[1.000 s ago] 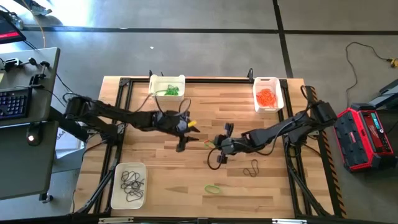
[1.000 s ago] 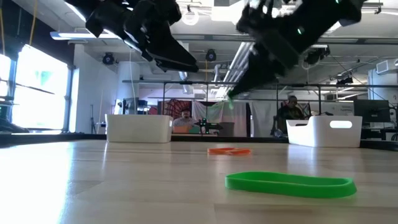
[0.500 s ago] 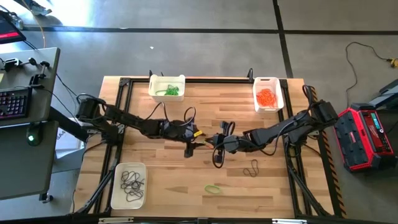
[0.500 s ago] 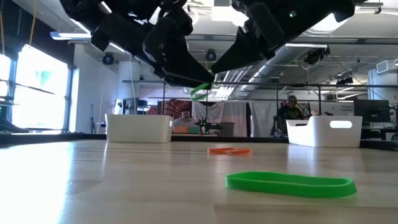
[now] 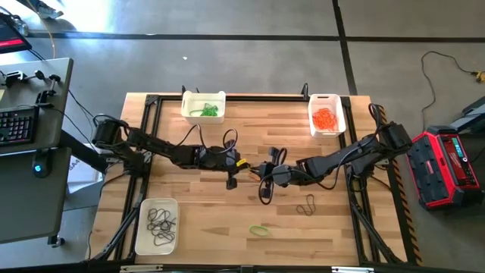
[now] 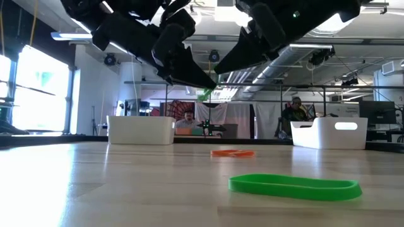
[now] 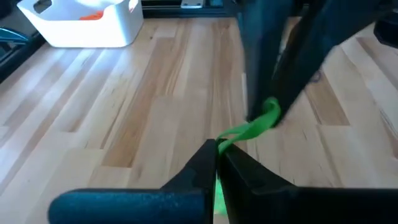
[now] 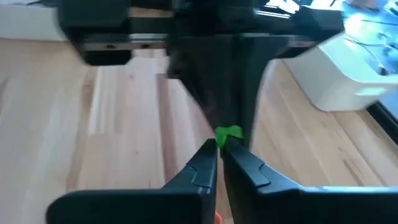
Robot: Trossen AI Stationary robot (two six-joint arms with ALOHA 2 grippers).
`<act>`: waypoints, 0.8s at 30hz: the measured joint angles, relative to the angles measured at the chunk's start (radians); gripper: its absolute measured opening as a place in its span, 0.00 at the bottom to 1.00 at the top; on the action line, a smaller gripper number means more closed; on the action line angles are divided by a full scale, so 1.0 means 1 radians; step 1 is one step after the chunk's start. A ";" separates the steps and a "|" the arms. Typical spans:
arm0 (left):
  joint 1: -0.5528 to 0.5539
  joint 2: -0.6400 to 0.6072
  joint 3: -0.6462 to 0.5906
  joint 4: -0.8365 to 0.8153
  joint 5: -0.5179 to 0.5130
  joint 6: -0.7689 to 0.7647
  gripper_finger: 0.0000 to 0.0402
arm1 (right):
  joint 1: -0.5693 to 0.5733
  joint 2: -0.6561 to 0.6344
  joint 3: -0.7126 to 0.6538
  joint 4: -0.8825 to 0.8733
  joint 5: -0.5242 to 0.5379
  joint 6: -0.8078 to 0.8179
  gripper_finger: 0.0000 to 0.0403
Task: Sort rubber bands into baskets
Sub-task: Put the green rubber band into the top left white bin
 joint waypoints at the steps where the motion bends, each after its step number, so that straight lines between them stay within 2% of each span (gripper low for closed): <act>1: 0.000 0.000 0.000 -0.003 0.000 0.000 0.02 | 0.000 0.000 0.000 -0.002 0.016 0.007 0.05; 6: 0.000 0.000 0.000 -0.044 -0.017 -0.009 0.01 | 0.004 0.000 0.000 -0.013 0.104 0.007 0.19; 13: 0.026 -0.030 0.000 -0.120 -0.080 -0.047 0.00 | 0.004 0.000 0.000 -0.003 0.150 0.007 0.40; 19: 0.129 -0.148 0.000 -0.275 -0.135 -0.088 0.00 | 0.004 0.000 0.000 -0.019 0.165 0.007 0.44; 24: 0.275 -0.236 0.002 -0.430 -0.104 -0.063 0.00 | 0.002 0.000 0.000 -0.026 0.165 0.007 0.44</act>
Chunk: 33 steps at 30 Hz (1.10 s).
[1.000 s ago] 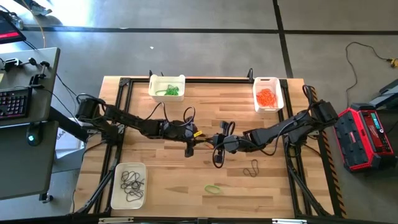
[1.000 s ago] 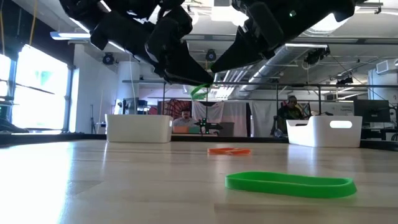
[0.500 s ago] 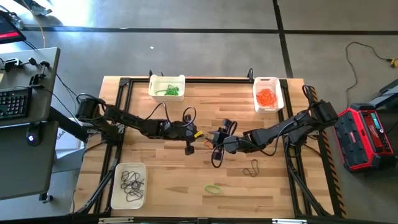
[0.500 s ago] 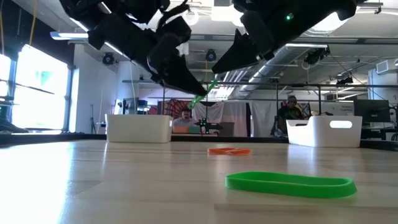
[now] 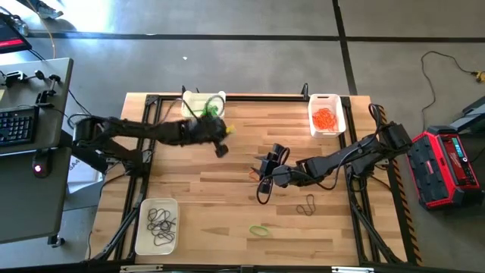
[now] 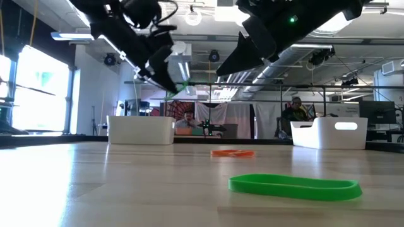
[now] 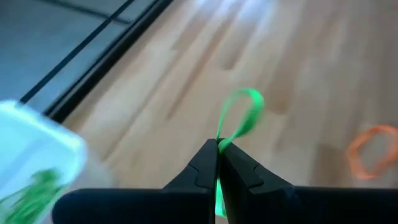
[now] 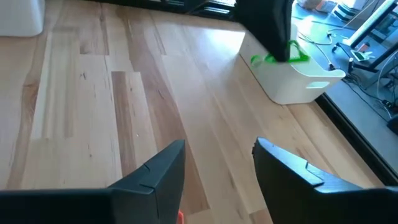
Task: Sort rubber bands into baskets
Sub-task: Put the green rubber band into the top left white bin
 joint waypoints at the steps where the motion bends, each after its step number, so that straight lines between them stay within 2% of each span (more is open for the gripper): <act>1: 0.029 -0.013 0.000 -0.029 0.006 0.001 0.00 | 0.000 0.000 0.000 -0.004 0.000 0.000 0.44; 6: 0.198 -0.036 0.000 -0.149 0.016 0.044 0.00 | -0.011 0.000 0.000 -0.011 -0.001 0.005 0.44; 10: 0.323 -0.028 0.000 -0.156 0.070 0.063 0.00 | -0.024 0.000 0.000 -0.011 -0.002 0.008 0.44; 15: 0.414 -0.003 0.000 -0.155 0.079 0.092 0.00 | -0.038 0.000 0.000 -0.011 -0.007 0.027 0.44; 24: 0.481 0.035 -0.001 -0.149 0.080 0.109 0.02 | -0.040 0.000 0.000 -0.010 -0.014 0.038 0.44; 28: 0.480 0.052 -0.001 -0.147 0.078 0.121 0.08 | -0.040 0.000 0.000 -0.010 -0.014 0.045 0.44; 33: 0.477 0.070 -0.001 -0.145 0.076 0.117 0.21 | -0.040 0.000 0.000 -0.010 -0.017 0.057 0.44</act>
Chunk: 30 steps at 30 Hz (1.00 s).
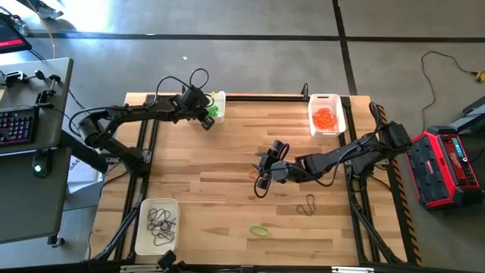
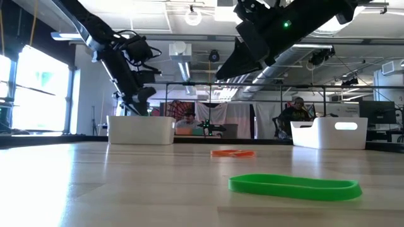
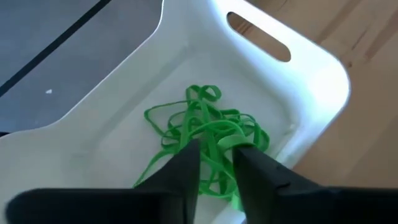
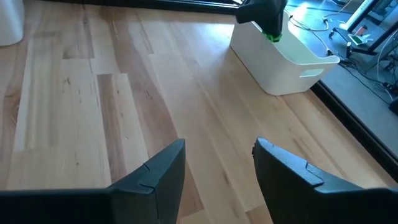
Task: Sort rubber bands into baskets
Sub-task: Put the green rubber band into the top left white bin, then put the orange rubber band into the top right white bin
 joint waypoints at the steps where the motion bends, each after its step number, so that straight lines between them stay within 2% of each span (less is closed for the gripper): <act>1: 0.000 0.001 0.000 0.001 -0.001 0.000 0.24 | 0.000 0.000 0.000 0.000 -0.001 0.000 0.44; 9: -0.073 -0.005 0.000 0.063 0.020 0.006 0.40 | 0.009 0.001 0.000 0.054 -0.003 0.007 0.44; 15: -0.166 -0.005 0.000 0.092 0.021 0.010 0.45 | 0.010 0.001 0.000 0.058 -0.003 -0.003 0.44; 20: -0.274 -0.005 0.000 0.094 0.047 0.011 0.47 | 0.010 0.001 0.000 -0.014 -0.008 0.035 0.44; 27: -0.444 -0.005 -0.002 0.137 0.091 -0.024 0.47 | 0.001 0.009 -0.031 -0.069 -0.191 0.144 0.44; 30: -0.507 -0.005 -0.056 0.317 0.094 -0.059 0.47 | -0.004 0.040 -0.065 -0.055 -0.201 0.184 0.44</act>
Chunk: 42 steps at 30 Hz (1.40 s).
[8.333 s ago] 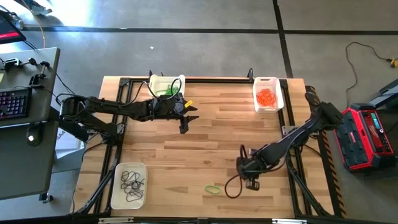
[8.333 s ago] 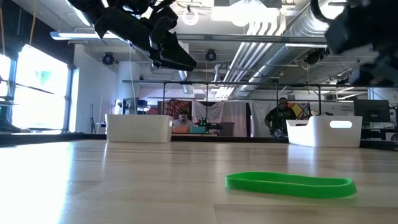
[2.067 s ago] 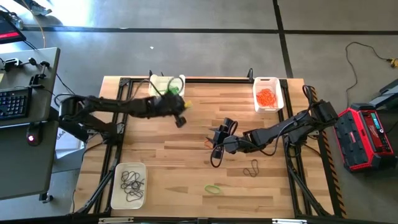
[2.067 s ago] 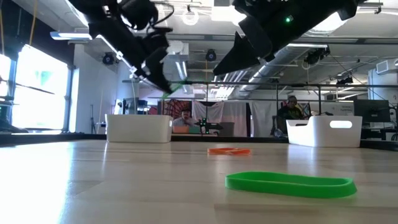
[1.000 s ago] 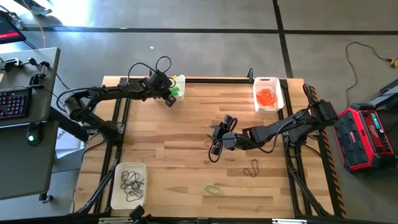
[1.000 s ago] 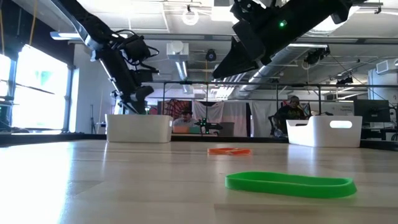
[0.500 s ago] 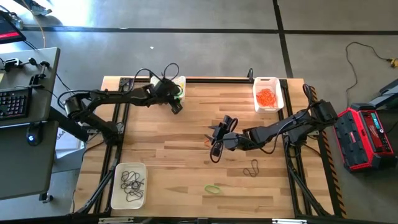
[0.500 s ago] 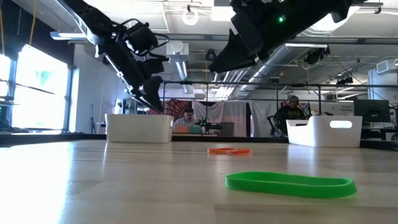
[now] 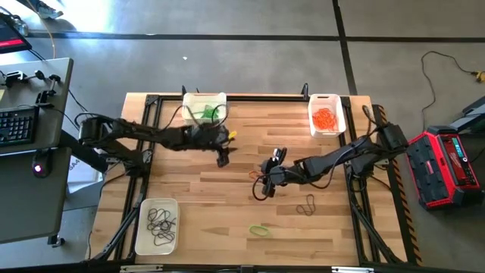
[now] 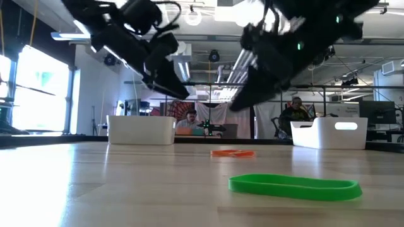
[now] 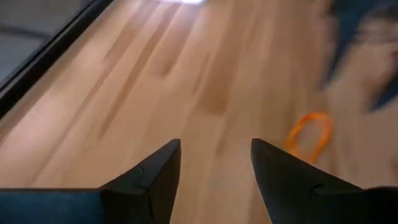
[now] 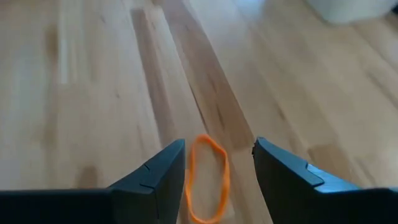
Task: Sort rubber bands into baskets
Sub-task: Put the orange rubber band into the top right white bin
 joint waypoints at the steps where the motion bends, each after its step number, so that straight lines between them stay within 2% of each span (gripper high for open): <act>1: -0.018 0.000 -0.027 0.067 0.007 -0.004 0.47 | -0.002 0.012 -0.012 0.012 0.000 0.003 0.44; 5: -0.066 0.000 -0.129 0.318 0.015 -0.037 0.47 | -0.014 0.063 -0.057 0.076 -0.007 0.003 0.44; 8: -0.085 0.000 -0.178 0.424 0.011 -0.072 0.47 | -0.018 0.084 -0.085 0.129 -0.033 0.004 0.44; 18: -0.110 0.000 -0.203 0.452 0.003 -0.101 0.47 | -0.019 0.153 -0.104 0.150 -0.099 0.033 0.43; 22: -0.110 0.000 -0.203 0.459 0.000 -0.101 0.47 | -0.018 0.163 -0.103 0.157 -0.109 0.033 0.31; 27: -0.110 0.000 -0.203 0.458 0.000 -0.102 0.47 | -0.018 0.144 -0.093 0.126 -0.128 0.020 0.04; 29: -0.110 0.000 -0.203 0.458 0.000 -0.103 0.47 | -0.015 0.117 -0.089 0.083 -0.120 0.022 0.03; 37: -0.110 0.000 -0.203 0.450 0.000 -0.119 0.47 | -0.015 -0.103 -0.076 -0.205 0.071 0.063 0.01; 42: -0.110 0.000 -0.203 0.450 0.000 -0.119 0.47 | -0.067 -0.283 -0.076 -0.472 0.302 0.185 0.00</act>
